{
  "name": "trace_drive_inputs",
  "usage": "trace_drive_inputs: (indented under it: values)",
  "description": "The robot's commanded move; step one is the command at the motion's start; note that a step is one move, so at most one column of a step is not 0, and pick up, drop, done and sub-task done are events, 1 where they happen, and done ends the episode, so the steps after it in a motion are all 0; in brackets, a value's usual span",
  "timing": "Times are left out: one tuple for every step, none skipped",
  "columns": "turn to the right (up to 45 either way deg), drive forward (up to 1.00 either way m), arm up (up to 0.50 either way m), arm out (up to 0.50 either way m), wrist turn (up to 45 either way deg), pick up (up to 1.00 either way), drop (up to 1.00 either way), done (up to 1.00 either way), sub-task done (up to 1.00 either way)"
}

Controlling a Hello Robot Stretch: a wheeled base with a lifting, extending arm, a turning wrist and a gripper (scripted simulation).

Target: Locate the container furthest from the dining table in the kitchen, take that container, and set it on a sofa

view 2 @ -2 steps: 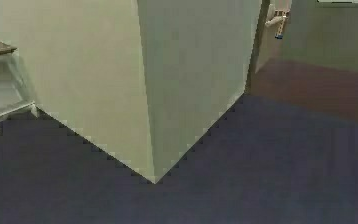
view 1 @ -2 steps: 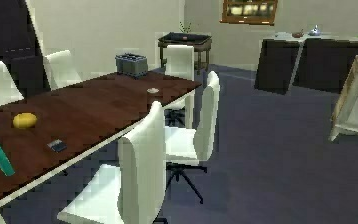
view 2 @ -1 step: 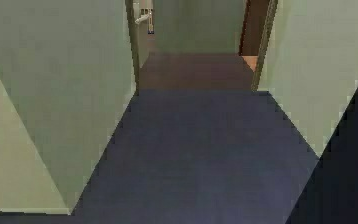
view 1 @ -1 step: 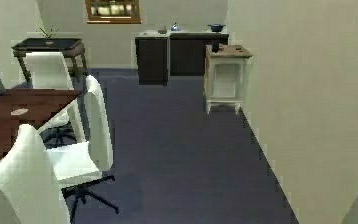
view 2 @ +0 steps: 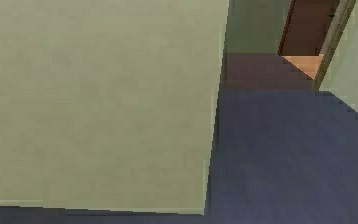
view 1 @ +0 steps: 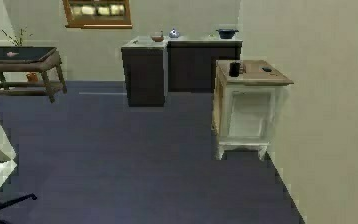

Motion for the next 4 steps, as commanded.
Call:
trace_drive_inputs:
  values:
    - [15.0,0.0,0.0,0.0,0.0,0.0,0.0,0.0,0.0]
    - [0.0,0.2,0.0,0.0,0.0,0.0,0.0,0.0,0.0]
    - [-12.0,0.0,0.0,0.0,0.0,0.0,0.0,0.0,0.0]
    - [0.0,0.75,0.0,0.0,0.0,0.0,0.0,0.0,0.0]
